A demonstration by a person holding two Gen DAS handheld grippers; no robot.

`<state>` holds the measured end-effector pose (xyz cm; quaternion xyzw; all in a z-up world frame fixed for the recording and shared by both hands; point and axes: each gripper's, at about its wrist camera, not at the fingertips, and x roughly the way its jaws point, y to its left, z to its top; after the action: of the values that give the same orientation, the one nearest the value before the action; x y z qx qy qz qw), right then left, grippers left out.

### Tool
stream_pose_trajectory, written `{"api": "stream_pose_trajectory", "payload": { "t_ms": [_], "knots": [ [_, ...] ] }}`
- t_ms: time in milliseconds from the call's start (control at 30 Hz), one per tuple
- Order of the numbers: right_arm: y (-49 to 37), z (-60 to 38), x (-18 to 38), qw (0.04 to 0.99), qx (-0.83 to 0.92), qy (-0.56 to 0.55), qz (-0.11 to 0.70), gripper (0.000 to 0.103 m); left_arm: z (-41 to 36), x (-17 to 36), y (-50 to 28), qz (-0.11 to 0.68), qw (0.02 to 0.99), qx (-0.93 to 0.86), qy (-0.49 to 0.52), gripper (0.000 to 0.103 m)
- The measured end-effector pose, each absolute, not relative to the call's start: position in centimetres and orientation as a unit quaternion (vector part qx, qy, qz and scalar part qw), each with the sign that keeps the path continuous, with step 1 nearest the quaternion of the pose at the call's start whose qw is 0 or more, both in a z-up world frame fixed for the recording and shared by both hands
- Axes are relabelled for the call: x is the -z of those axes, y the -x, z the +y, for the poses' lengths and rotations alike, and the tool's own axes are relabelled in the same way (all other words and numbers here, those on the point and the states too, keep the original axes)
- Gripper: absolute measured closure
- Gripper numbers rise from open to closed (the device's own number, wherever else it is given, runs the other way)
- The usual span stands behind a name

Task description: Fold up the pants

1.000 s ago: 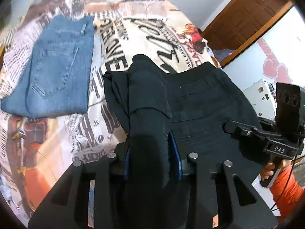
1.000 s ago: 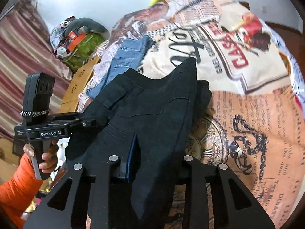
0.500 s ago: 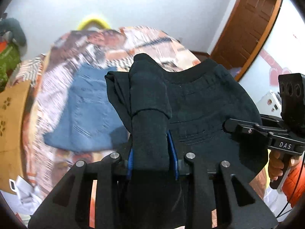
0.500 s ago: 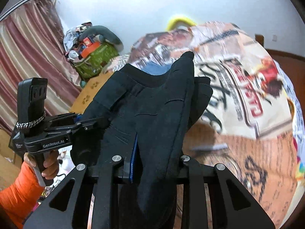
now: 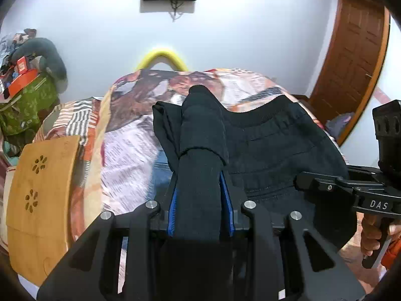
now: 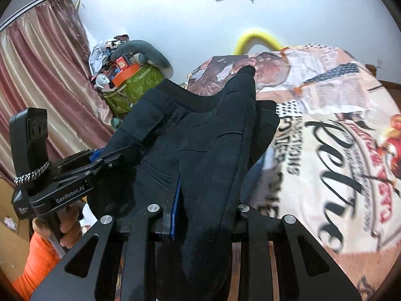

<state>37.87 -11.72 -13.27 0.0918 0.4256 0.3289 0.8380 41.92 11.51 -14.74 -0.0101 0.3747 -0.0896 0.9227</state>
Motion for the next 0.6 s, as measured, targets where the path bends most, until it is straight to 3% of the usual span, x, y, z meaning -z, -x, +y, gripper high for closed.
{"api": "stream_pose_trajectory", "payload": {
  "t_ms": [333,400,433,600],
  "knots": [
    [-42.1,-6.8,21.1,0.823,-0.314,-0.057,0.470,0.081,14.9,24.9,-49.2,0.441,0.896,0.048,0.021,0.073],
    [-42.6,-6.6,22.9,0.817,-0.304,-0.046,0.487,0.080,14.9,26.8,-49.9,0.448,0.893,0.028,0.007,0.082],
    [-42.8,-6.5,23.7,0.813,-0.300,-0.039,0.497,0.080,14.9,27.7,-50.1,0.453,0.891,0.019,-0.002,0.082],
    [-43.0,-7.7,25.8,0.802,-0.283,-0.033,0.525,0.070,16.0,28.9,-49.3,0.460,0.887,0.026,0.037,0.081]
  ]
}}
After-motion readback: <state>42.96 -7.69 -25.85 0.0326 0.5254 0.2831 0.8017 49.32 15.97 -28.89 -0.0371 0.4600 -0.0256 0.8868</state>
